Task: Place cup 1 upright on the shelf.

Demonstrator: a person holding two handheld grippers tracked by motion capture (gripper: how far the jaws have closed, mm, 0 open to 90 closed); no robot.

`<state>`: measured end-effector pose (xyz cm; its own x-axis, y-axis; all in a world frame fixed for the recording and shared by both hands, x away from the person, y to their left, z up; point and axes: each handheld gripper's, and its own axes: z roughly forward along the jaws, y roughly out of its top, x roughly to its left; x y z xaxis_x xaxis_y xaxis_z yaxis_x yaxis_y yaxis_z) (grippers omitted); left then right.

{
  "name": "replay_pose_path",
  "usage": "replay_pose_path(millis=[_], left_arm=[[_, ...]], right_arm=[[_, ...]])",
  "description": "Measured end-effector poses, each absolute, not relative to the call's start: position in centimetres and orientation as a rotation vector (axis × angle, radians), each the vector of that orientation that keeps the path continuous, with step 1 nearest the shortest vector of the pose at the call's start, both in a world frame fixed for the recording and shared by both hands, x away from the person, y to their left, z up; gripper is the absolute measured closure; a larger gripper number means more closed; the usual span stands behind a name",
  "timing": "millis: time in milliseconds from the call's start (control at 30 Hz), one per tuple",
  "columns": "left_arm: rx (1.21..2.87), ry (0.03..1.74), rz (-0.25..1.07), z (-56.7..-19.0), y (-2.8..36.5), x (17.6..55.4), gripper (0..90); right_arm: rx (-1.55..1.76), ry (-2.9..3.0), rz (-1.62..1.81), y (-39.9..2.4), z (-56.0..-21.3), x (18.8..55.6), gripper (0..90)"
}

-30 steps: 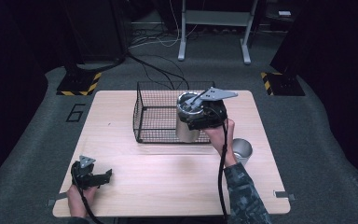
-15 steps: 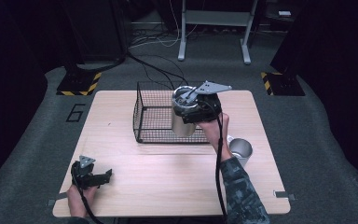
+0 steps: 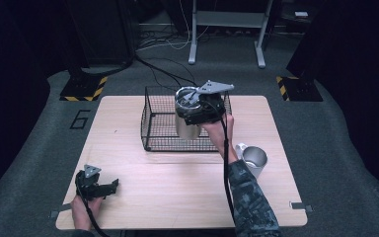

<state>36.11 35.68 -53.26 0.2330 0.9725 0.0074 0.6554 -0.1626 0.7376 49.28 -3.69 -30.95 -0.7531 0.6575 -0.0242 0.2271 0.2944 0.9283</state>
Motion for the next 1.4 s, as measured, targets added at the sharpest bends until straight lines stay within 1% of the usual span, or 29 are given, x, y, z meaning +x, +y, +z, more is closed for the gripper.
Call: replay_pose_path(millis=[333,567,1067,1400], left_arm=[[1.892,1.493,0.663,-53.3,35.6,36.1,3.3],[1.929,1.480,0.660,-53.2,35.8,36.1,3.3],[1.920,1.485,0.654,-53.2,35.8,36.1,3.4],[1.918,1.487,0.652,-53.2,35.8,36.1,3.4]], right_arm=[[0.809,2.169,1.438,-2.6,-31.3,50.8,3.4],[0.822,2.159,1.433,-1.7,-31.4,51.9,3.3],[0.847,2.181,1.401,-0.1,-32.9,54.3,3.3],[0.859,2.212,1.391,1.5,-34.0,55.1,3.3]])
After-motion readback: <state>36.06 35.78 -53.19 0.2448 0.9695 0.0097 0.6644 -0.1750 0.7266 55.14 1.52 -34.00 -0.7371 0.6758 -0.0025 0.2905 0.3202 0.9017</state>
